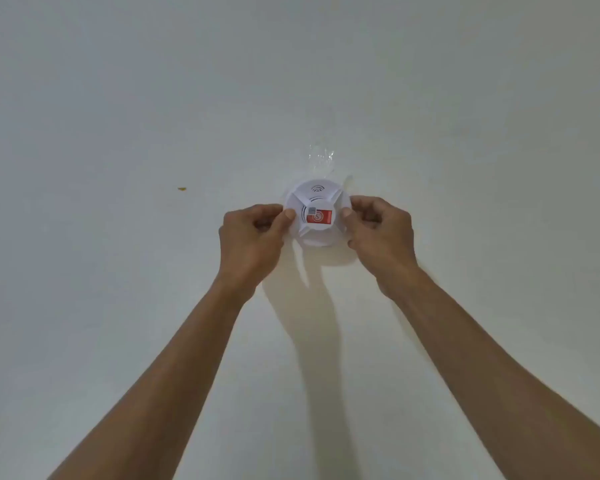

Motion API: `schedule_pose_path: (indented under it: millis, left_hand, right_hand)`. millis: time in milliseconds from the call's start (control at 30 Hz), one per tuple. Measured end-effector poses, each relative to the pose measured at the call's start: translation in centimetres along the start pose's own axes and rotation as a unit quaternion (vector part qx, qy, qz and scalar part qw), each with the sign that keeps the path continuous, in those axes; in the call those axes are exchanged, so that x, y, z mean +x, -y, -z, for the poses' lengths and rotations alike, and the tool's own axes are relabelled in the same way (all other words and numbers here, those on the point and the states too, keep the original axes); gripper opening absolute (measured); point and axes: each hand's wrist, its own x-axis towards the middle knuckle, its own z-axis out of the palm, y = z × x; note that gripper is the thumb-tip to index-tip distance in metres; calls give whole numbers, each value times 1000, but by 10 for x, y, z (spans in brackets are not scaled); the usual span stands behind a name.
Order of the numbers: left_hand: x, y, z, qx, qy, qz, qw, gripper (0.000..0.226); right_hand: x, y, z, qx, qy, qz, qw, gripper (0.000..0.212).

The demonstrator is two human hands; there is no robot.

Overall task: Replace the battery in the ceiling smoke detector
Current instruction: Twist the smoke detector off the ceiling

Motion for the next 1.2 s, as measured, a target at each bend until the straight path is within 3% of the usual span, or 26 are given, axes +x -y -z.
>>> schedule_pose_path:
  millis: [367, 633, 900, 1200]
  left_hand:
    - [9, -1, -2, -80, 19, 34, 996, 6]
    - [1, -22, 0, -125, 37, 43, 991, 10]
    - [-61, -25, 17, -172, 82, 69, 979, 13]
    - [-195, 64, 26, -193, 87, 199, 957, 36]
  right_hand:
    - [4, -2, -1, 35, -5, -11, 999, 12]
    - [-1, 13, 4, 101, 10, -17, 995, 15]
    - [-54, 10, 26, 136, 55, -37, 988, 26]
    - [-192, -87, 56, 188, 87, -204, 957, 31]
